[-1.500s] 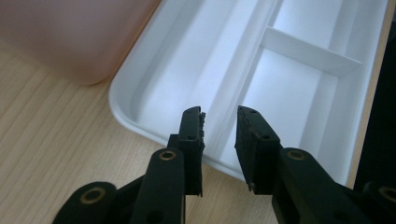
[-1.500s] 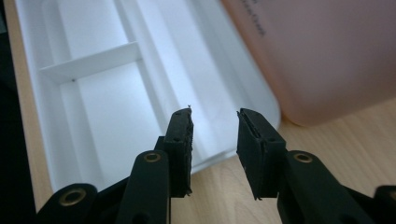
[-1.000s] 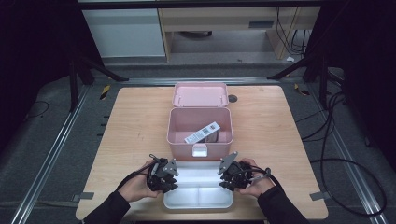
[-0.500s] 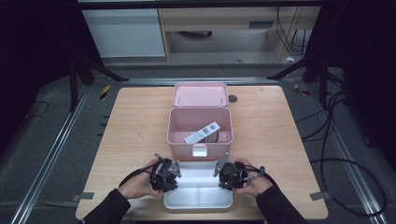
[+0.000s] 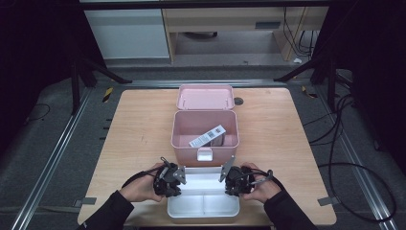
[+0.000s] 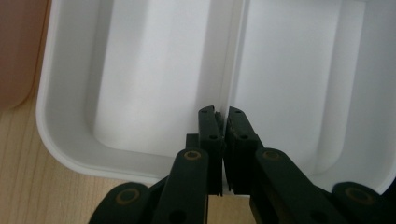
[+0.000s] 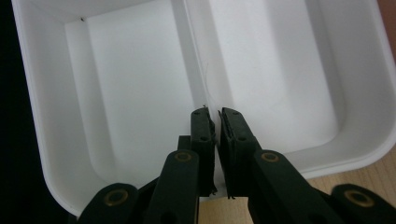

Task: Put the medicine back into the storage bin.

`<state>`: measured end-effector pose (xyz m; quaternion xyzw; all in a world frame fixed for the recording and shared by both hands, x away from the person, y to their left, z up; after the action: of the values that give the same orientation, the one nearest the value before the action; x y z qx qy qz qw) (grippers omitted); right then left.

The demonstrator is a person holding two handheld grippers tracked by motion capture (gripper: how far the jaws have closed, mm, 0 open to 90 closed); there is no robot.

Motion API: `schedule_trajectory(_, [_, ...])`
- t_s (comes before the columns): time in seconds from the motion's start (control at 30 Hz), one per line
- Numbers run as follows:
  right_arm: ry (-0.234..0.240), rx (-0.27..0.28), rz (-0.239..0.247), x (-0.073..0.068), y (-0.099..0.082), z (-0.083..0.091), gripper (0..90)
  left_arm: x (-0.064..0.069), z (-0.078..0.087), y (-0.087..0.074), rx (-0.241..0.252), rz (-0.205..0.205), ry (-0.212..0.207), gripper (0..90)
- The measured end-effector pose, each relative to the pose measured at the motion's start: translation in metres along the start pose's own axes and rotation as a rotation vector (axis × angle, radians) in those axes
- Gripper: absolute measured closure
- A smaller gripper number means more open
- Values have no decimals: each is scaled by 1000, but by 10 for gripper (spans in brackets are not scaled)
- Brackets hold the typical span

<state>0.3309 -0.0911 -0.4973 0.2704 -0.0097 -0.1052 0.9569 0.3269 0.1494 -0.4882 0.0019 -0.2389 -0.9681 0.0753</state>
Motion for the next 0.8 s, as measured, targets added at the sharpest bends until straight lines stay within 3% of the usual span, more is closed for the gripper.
schedule_trajectory(0.23, [25, 25, 11, -13, 8, 27, 846, 19, 31, 13, 12, -34, 2, 874])
schedule_trajectory(0.47, [29, 77, 41, -25, 22, 64, 855, 31, 69, 25, 75, -46, 16, 875])
schedule_trajectory(0.63, [12, 113, 58, -20, 35, 88, 855, 24, 90, 35, 92, -69, 39, 877])
schedule_trajectory(0.8, [-16, 138, 68, -4, 45, 103, 854, 6, 107, 50, 99, -97, 61, 878])
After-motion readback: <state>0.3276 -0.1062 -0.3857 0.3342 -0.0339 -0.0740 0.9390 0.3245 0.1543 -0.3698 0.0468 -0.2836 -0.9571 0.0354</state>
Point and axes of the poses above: each handheld gripper's, and its own axes: z roughly backward along the jaws, y roughly out of its top, x roughly to its right, the point moved 2 cm from there along -z, roughly forward along the jaws, and after that the axes turned 10 degrees about x, right-handed, at the moved point
